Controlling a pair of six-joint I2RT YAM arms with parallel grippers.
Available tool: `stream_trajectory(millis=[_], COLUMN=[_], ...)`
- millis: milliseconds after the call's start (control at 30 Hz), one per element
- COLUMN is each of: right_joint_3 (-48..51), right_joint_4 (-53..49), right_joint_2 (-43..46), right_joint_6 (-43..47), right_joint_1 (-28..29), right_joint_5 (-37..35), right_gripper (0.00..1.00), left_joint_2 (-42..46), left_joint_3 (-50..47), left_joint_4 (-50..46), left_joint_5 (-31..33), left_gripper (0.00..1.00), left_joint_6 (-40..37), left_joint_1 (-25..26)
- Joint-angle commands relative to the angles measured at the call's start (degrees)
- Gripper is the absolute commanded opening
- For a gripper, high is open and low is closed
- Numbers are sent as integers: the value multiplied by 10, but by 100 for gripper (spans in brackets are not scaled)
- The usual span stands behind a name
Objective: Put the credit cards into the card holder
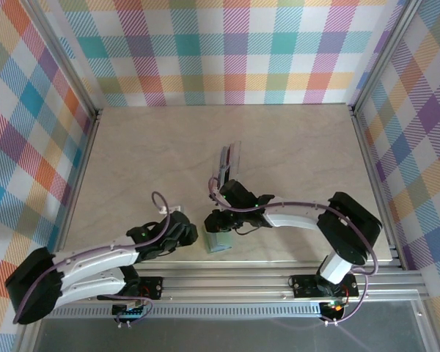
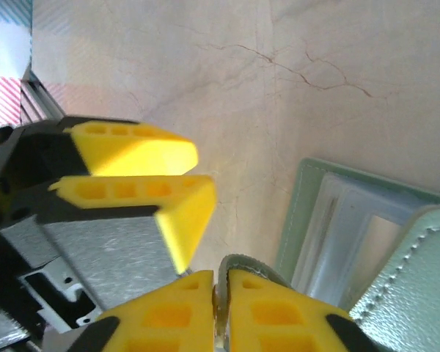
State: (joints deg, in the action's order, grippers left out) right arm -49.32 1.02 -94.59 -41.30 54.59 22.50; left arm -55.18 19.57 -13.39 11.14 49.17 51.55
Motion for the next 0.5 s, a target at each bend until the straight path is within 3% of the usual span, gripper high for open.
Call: stream_trajectory(millis=[0, 133, 233, 367, 467], right_joint_3=[-18, -46, -52, -69, -57], right_joint_4=[16, 2, -3, -96, -146], right_joint_2=[-30, -45, -6, 52, 82], right_joint_6=[4, 22, 36, 68, 69], right_joint_1=[6, 7, 7, 2, -22], right_joint_5=[17, 63, 96, 50, 30], right_gripper=[29, 44, 52, 58, 58], left_joint_2=[75, 152, 156, 103, 67], left_joint_3=[-22, -14, 3, 32, 57], left_joint_4=[-76, -134, -148, -120, -97], left_joint_5=[26, 39, 40, 18, 4], left_gripper=[42, 45, 46, 47, 45], left_joint_6=[32, 28, 13, -13, -27], left_joint_1=[-5, -7, -8, -9, -8])
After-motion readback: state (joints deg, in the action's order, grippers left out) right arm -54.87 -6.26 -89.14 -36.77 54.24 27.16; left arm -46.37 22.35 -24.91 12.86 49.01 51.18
